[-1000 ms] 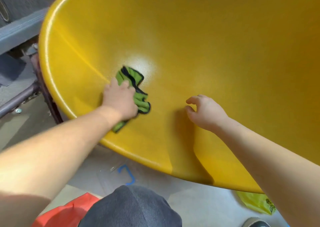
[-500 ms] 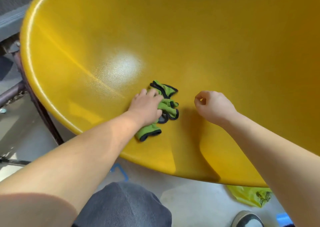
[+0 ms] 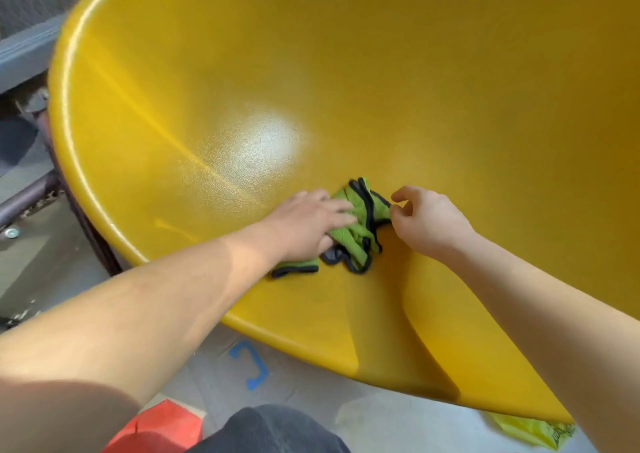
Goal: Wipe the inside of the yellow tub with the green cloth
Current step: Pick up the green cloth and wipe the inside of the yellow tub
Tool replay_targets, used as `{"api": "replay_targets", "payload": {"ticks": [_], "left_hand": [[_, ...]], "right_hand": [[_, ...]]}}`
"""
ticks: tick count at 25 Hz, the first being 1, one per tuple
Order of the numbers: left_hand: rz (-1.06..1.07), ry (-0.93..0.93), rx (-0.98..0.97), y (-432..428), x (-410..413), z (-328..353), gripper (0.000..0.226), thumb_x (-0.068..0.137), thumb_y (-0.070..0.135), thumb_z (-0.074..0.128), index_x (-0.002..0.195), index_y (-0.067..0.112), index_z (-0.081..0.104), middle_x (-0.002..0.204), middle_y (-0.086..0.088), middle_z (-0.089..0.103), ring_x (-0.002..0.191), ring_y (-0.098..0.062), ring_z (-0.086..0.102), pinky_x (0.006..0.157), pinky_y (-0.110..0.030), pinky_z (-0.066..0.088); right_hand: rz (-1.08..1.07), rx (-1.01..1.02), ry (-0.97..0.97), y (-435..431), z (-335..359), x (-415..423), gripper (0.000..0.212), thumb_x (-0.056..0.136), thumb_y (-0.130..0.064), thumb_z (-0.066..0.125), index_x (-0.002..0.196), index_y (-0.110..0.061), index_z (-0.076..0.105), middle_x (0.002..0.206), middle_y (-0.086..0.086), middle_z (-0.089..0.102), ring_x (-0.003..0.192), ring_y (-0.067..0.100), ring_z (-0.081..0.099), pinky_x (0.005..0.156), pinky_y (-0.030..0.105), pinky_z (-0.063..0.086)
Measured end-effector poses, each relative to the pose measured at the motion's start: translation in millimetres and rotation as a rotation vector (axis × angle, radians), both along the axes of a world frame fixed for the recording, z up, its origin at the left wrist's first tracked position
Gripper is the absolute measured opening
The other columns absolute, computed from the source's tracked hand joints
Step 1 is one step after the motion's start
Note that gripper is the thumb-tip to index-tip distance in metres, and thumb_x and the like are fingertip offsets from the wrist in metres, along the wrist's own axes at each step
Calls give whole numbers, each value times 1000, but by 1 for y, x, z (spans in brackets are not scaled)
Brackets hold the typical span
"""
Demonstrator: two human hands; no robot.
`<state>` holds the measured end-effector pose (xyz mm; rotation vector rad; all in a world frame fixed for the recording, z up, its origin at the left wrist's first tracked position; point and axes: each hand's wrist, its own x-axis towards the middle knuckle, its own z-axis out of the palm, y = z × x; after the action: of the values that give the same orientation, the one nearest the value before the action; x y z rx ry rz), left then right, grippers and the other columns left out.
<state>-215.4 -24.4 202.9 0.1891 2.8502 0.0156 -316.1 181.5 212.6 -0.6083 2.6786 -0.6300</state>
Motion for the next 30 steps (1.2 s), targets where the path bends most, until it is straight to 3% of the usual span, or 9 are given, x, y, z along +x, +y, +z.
{"api": "replay_targets", "payload": {"ticks": [3, 6, 8, 10, 14, 17, 21, 25, 30], "left_hand": [[216, 90, -306, -56, -28, 12, 57, 96, 34, 55, 151, 33, 39, 164, 5, 29, 141, -30, 34, 112, -49, 35], [509, 191, -495, -94, -26, 29, 53, 90, 49, 56, 133, 20, 50, 140, -10, 45, 123, -33, 44, 97, -47, 47], [652, 156, -365, -80, -17, 25, 64, 84, 61, 54, 131, 18, 46, 132, -14, 42, 118, -36, 44, 91, -47, 48], [672, 77, -165, -36, -8, 9, 73, 81, 67, 50, 134, 18, 42, 134, -16, 41, 121, -40, 45, 97, -48, 46], [438, 79, 57, 39, -7, -11, 64, 84, 65, 49, 131, 22, 43, 129, -7, 43, 117, -30, 43, 91, -45, 48], [306, 101, 7, 16, -37, -10, 57, 86, 58, 52, 130, 22, 45, 129, -5, 44, 116, -27, 44, 91, -45, 48], [602, 390, -102, -28, -101, -16, 57, 87, 48, 65, 127, 12, 48, 131, -14, 45, 121, -38, 44, 97, -50, 43], [894, 621, 145, -10, -177, -2, 54, 86, 38, 70, 125, 9, 45, 140, -16, 39, 126, -42, 39, 102, -48, 44], [714, 827, 334, 71, -266, 44, 66, 81, 37, 73, 137, 18, 42, 149, -9, 33, 125, -39, 38, 103, -41, 38]], "right_hand": [[23, -99, -54, -28, -5, 10, 40, 96, -36, 47, 134, -29, 59, 111, -3, 70, 90, 25, 69, 82, 42, 60], [83, -117, -77, -46, -8, 13, 41, 97, -40, 49, 134, -29, 59, 115, -5, 68, 94, 25, 69, 84, 42, 60], [57, -84, -29, -43, -9, 3, 39, 96, -41, 49, 131, -29, 61, 107, -5, 70, 89, 24, 69, 82, 41, 60], [-1, -34, 0, -30, -9, -10, 36, 95, -42, 49, 126, -29, 63, 100, -3, 71, 85, 24, 68, 80, 39, 60], [-60, -7, 40, 7, -11, -38, 34, 95, -39, 49, 122, -27, 65, 103, 0, 71, 82, 26, 67, 75, 40, 60], [1, 15, 168, 30, -11, -57, 34, 96, -39, 50, 122, -26, 66, 110, 1, 66, 100, 28, 64, 81, 42, 58], [127, 88, 410, 58, -1, -96, 29, 96, -33, 55, 116, -20, 71, 114, 4, 67, 114, 32, 59, 87, 43, 55], [231, 107, 538, 81, 15, -136, 23, 91, -26, 58, 106, -18, 74, 108, 6, 70, 107, 36, 62, 85, 43, 54], [109, 124, 797, 123, 50, -168, 22, 90, -25, 57, 93, -14, 75, 85, 10, 64, 81, 38, 60, 64, 40, 50]]}}
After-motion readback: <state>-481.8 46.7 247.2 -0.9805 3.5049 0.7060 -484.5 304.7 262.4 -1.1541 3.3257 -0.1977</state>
